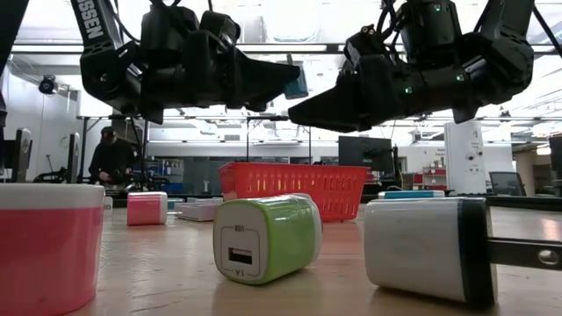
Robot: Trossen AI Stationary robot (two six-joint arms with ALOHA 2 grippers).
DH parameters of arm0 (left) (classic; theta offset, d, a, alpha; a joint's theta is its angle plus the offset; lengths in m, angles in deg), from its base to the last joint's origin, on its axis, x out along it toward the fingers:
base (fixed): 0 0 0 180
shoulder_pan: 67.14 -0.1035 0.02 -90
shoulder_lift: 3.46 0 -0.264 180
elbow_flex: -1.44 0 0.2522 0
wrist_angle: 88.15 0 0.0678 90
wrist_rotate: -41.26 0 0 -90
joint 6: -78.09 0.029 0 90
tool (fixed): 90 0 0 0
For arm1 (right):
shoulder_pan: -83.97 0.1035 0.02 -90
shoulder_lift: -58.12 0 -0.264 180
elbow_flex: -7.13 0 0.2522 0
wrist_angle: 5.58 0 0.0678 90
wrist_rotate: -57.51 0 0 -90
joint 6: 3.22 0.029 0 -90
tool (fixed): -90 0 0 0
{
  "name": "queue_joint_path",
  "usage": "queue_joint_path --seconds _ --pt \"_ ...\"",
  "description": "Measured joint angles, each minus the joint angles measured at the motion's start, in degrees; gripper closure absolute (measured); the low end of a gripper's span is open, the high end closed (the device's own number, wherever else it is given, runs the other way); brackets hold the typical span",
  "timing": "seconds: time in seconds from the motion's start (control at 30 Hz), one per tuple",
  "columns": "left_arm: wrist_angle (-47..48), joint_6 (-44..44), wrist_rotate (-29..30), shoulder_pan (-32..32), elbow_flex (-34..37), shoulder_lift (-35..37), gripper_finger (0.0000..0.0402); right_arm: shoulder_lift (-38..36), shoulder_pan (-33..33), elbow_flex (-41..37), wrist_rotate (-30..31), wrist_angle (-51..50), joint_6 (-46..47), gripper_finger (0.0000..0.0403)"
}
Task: Pick & Place Office items
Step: Put the middle blue and white charger adapter into the red bin
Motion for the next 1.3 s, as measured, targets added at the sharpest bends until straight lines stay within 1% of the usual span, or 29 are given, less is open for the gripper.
queue_joint_path --seconds 0.3,0.47,0.7,1.0,1.1,1.3 --pt "0.00 -0.38 0.00 -0.03 2.21 1.93 0.0270 -0.43 0.00 -1.68 0.11 -0.07 0.23 0.0105" --pt "0.32 -0.76 0.04 -0.02 2.58 1.96 0.0270 -3.82 0.00 -4.51 0.09 0.36 0.36 0.0111" --pt "1.03 -0.76 0.04 -0.04 2.58 1.98 0.0270 -13.01 0.02 -11.13 1.48 0.47 0.03 0.0112" --pt "1.45 -0.76 0.07 -0.02 2.58 1.98 0.0270 -27.06 0.03 -21.92 1.76 0.46 1.08 0.0113" --pt "1.73 -0.76 0.09 -0.02 2.58 1.98 0.0270 -31.46 0.04 -25.06 2.95 0.35 1.02 0.0113" --pt "1.76 -0.76 0.10 -0.03 2.58 1.98 0.0270 -38.13 0.00 -30.61 3.15 0.02 1.05 0.0117"
